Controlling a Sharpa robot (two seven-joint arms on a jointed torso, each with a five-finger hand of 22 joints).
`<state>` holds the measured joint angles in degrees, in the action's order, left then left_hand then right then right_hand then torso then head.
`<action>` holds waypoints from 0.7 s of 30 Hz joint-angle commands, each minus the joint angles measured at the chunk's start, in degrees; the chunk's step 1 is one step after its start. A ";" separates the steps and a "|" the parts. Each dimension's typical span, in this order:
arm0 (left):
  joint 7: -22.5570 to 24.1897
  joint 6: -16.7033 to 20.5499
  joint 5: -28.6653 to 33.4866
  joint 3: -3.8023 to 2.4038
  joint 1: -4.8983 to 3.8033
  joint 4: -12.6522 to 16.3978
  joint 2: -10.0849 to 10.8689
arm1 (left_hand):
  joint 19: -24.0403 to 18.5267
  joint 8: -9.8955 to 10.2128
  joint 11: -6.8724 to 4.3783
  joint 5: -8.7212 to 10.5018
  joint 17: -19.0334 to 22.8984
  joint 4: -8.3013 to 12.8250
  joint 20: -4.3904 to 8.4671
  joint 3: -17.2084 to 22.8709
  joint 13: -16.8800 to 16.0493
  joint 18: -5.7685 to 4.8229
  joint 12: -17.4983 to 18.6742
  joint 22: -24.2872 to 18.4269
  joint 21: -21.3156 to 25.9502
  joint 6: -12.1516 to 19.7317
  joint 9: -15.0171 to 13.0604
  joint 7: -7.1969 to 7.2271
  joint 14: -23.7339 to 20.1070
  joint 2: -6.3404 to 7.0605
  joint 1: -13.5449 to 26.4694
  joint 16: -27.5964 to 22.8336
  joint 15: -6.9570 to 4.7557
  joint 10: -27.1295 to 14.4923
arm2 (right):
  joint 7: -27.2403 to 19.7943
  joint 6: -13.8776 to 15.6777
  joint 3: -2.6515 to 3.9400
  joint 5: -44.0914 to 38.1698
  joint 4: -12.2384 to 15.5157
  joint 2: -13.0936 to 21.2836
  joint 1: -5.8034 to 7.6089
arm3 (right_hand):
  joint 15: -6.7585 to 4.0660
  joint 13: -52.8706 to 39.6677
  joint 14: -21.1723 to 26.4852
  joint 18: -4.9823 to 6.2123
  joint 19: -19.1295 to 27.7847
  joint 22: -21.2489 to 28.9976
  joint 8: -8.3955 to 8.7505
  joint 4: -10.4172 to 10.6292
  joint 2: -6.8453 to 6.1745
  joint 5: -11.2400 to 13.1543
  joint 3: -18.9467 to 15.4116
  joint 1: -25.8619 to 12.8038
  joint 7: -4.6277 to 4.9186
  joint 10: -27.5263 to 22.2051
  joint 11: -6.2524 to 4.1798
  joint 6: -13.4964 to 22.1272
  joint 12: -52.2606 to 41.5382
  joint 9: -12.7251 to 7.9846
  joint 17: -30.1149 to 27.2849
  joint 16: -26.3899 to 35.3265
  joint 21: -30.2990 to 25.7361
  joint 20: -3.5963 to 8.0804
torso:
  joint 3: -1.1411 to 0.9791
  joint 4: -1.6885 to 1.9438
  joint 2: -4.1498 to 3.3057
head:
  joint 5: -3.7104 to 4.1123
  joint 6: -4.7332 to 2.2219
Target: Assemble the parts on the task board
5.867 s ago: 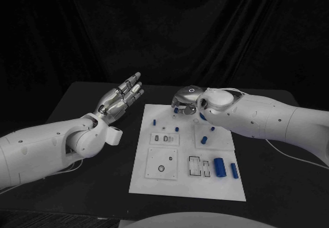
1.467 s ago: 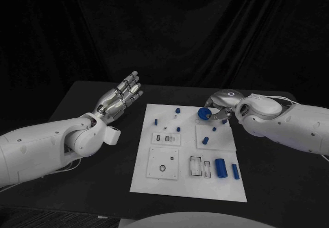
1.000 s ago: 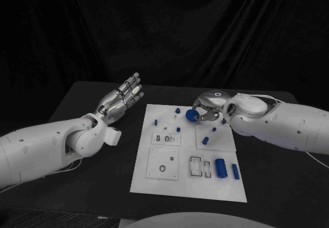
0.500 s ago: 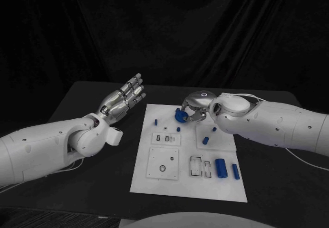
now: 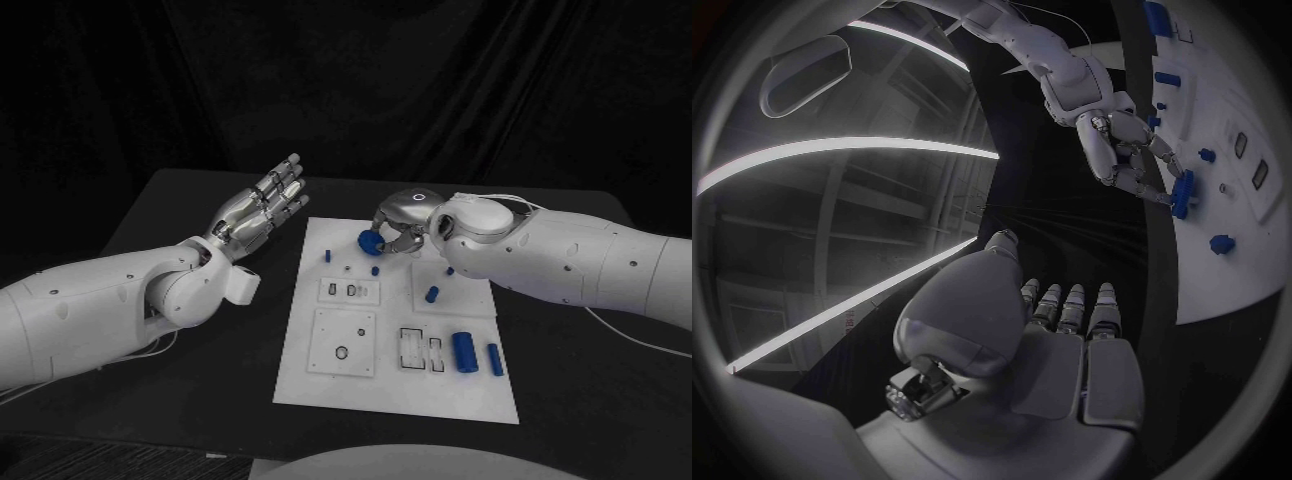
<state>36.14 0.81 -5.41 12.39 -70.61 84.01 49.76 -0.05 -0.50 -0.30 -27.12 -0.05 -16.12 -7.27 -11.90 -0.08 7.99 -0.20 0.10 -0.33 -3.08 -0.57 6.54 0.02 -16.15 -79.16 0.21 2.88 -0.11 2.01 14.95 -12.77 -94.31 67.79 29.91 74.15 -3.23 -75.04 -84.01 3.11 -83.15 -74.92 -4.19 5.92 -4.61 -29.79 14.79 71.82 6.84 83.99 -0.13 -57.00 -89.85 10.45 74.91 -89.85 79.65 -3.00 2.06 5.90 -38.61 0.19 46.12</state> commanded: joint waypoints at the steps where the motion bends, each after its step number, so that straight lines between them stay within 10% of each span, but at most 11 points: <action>1: 0.39 -0.88 -0.04 -0.05 0.07 0.10 -0.08 | 0.05 -0.21 0.36 -0.26 0.05 0.03 -0.52 0.29 0.08 0.58 0.20 -0.10 0.33 -0.18 -0.12 -0.65 -0.02 -0.05 -0.61 -0.21 0.39 0.11 | -0.32 -1.12 -0.10 -0.07 -0.03 -0.31 -0.26 | 0.53 -14.96 -5.99 -0.31 0.31 -10.56 0.63 0.02 -0.10 0.73 0.53 -0.37 -1.25 6.01 0.69 0.04 -0.15 4.31 15.09 -0.15 -0.63 -0.58 | 0.00 -0.04 0.02 | 0.08 -0.12; 8: 0.23 -0.96 -0.04 -0.05 0.07 0.18 -0.02 | 0.05 -0.27 0.52 -0.27 0.05 0.06 -0.58 0.38 0.08 0.56 0.20 -0.10 0.33 -0.48 -0.17 -1.22 -0.02 -0.06 -0.61 -0.21 0.47 0.11 | 0.21 -1.57 -0.10 -0.07 -0.11 -0.63 -0.26 | 1.41 -14.96 -5.99 0.21 1.73 -10.10 0.75 -0.50 -0.50 6.12 1.22 -0.45 -0.36 6.01 1.53 10.55 -0.15 0.30 15.09 -0.15 -3.01 -1.51 | -0.01 -0.03 0.02 | 0.13 -0.01; 12: 0.11 -0.99 -0.04 -0.05 0.07 0.18 0.01 | 0.05 -0.36 0.74 -0.29 0.05 0.11 -0.64 0.46 0.08 0.54 0.20 -0.10 0.33 -0.89 -0.25 -1.77 -0.02 -0.03 -0.61 -0.21 0.54 0.11 | -0.10 -0.86 -0.10 -0.07 -0.15 -0.68 -0.26 | 0.79 -14.96 -5.99 0.42 2.22 -10.01 0.76 -0.73 -0.27 8.55 0.56 -0.71 -1.53 6.01 0.66 17.16 -0.15 -1.87 15.09 -0.15 -4.01 -1.13 | -0.01 -0.05 0.04 | 0.03 -0.08; 21: -0.06 -1.12 -0.04 -0.05 0.08 -0.03 -0.12 | 0.05 -0.40 0.83 -0.29 0.05 0.12 -0.65 0.48 0.08 0.53 0.20 -0.10 0.33 -1.07 -0.28 -1.99 -0.02 -0.03 -0.61 -0.21 0.56 0.11 | -0.79 0.43 -0.10 -0.07 0.12 -0.51 -0.26 | 0.67 -14.96 -5.99 0.49 2.42 -9.95 0.79 -0.75 -0.10 9.56 0.31 -0.77 -1.77 6.01 0.49 18.26 -0.15 -2.27 15.09 -0.15 -4.42 -1.00 | -0.09 -0.04 0.03 | -0.07 -0.38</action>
<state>35.66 0.44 -5.41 12.39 -70.61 83.94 49.75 -0.04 -0.50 0.11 -27.12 -0.08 -15.96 -7.68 -11.74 -0.06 7.98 -0.20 0.10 -0.34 -4.30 -0.76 4.90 0.02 -16.15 -79.16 0.21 2.88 -0.12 1.77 14.50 -12.89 -94.27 67.76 29.29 73.99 -2.19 -75.04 -83.89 3.12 -81.07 -74.91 -3.65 5.29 -4.88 -20.58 15.40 71.54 5.22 84.04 0.71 -38.79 -89.85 8.18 74.91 -89.85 75.44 -4.00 2.02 5.84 -38.58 0.14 45.82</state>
